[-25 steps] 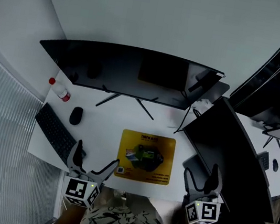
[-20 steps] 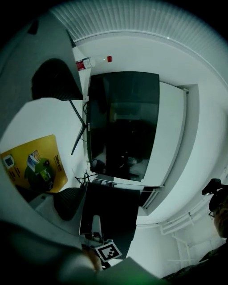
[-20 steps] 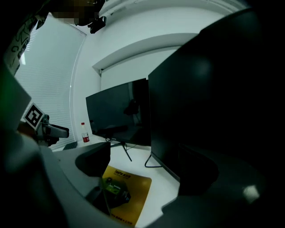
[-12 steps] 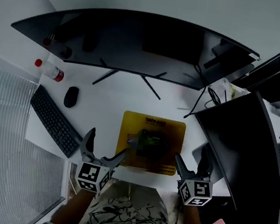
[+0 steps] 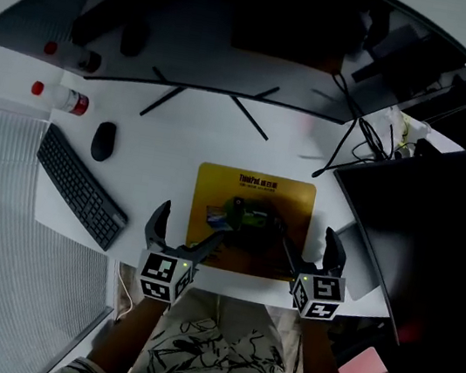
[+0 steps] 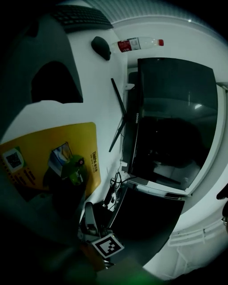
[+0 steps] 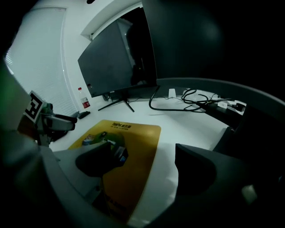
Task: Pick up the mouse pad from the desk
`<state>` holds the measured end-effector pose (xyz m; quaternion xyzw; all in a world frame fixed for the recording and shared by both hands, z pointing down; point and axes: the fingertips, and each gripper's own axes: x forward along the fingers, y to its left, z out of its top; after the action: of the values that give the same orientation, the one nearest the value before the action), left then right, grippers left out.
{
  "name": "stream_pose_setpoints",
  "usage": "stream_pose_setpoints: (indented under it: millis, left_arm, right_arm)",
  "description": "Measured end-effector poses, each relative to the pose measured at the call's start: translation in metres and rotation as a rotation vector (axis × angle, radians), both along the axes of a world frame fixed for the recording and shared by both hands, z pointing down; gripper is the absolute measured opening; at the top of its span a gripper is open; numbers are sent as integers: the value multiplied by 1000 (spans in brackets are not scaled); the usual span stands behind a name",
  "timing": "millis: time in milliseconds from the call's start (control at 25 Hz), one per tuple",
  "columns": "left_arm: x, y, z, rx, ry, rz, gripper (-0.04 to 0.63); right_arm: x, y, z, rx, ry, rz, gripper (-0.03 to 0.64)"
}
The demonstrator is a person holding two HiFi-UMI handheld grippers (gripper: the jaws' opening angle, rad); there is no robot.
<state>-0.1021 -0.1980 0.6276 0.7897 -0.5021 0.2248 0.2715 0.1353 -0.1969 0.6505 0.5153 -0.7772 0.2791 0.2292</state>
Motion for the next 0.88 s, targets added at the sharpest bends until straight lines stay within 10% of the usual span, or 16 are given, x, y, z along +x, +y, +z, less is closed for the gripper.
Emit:
stream_pose_setpoints:
  millis: [880]
  left_arm:
    - [5, 2, 57, -80, -91, 9, 486]
  right_arm:
    - [-10, 1, 35, -35, 116, -36, 437]
